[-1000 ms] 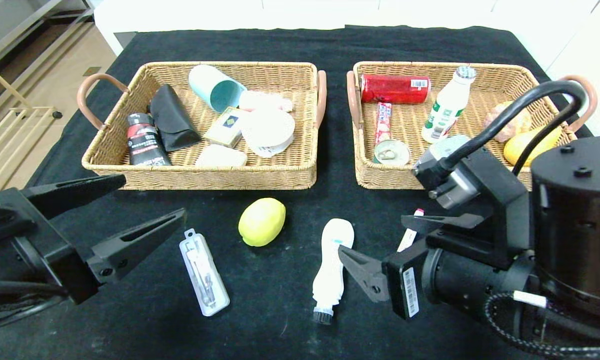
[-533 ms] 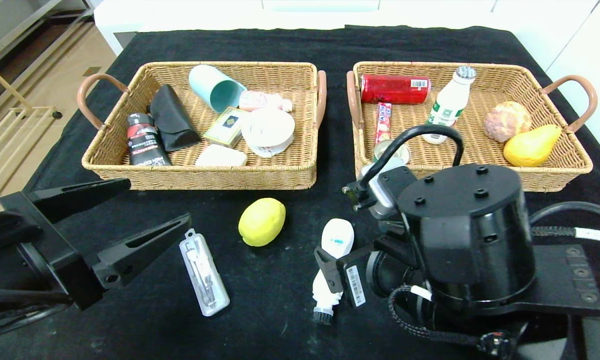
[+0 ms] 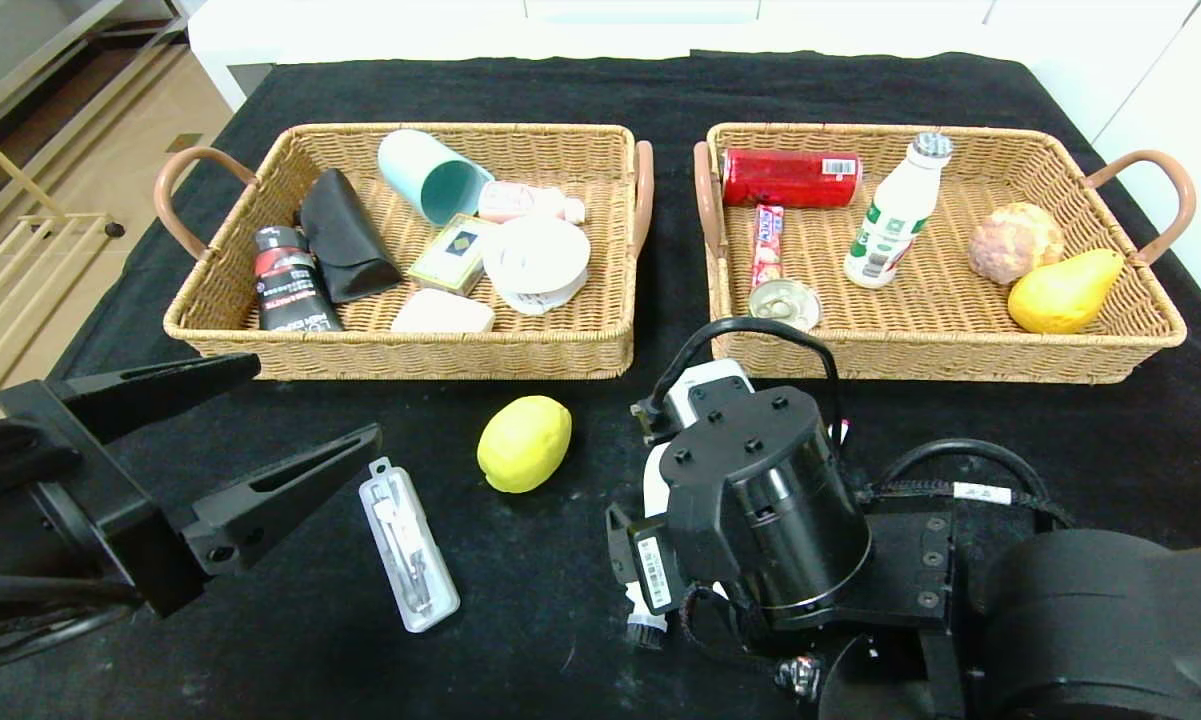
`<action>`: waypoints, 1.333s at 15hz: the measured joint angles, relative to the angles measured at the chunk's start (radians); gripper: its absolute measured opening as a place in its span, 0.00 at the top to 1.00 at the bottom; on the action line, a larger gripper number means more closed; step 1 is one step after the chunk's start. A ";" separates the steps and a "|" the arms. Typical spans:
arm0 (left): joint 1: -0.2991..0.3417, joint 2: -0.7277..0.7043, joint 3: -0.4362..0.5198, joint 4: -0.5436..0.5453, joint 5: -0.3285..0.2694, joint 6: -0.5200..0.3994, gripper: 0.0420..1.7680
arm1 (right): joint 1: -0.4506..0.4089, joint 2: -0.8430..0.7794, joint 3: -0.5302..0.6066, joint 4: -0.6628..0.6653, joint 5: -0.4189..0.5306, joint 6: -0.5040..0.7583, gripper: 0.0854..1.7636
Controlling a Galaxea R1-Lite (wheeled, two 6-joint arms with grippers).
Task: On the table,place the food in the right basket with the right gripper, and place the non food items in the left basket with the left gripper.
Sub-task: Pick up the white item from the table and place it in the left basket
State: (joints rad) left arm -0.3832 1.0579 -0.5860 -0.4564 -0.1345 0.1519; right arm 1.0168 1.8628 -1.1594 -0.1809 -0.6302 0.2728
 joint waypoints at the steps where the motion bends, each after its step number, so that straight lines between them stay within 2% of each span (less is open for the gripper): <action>1: 0.000 0.000 0.000 -0.001 0.000 0.000 0.03 | -0.002 0.013 -0.004 -0.002 0.000 0.002 0.04; 7: 0.000 -0.001 0.000 -0.001 0.000 0.003 0.03 | -0.009 0.055 -0.018 -0.005 0.000 0.002 0.04; 10: 0.000 -0.001 0.001 -0.001 0.000 0.003 0.03 | -0.010 0.068 -0.021 -0.005 -0.001 0.013 0.35; 13: 0.000 -0.001 0.003 -0.001 0.000 0.004 0.03 | -0.011 0.078 -0.021 -0.004 -0.002 0.016 0.54; 15: 0.000 -0.001 0.003 -0.001 0.000 0.004 0.03 | -0.011 0.081 -0.022 -0.004 -0.003 0.016 0.60; 20: 0.000 -0.001 0.003 -0.001 -0.001 0.005 0.03 | -0.015 0.082 -0.022 -0.005 -0.001 0.017 0.60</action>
State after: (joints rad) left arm -0.3834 1.0572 -0.5830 -0.4570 -0.1355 0.1566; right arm 1.0019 1.9449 -1.1815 -0.1862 -0.6311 0.2896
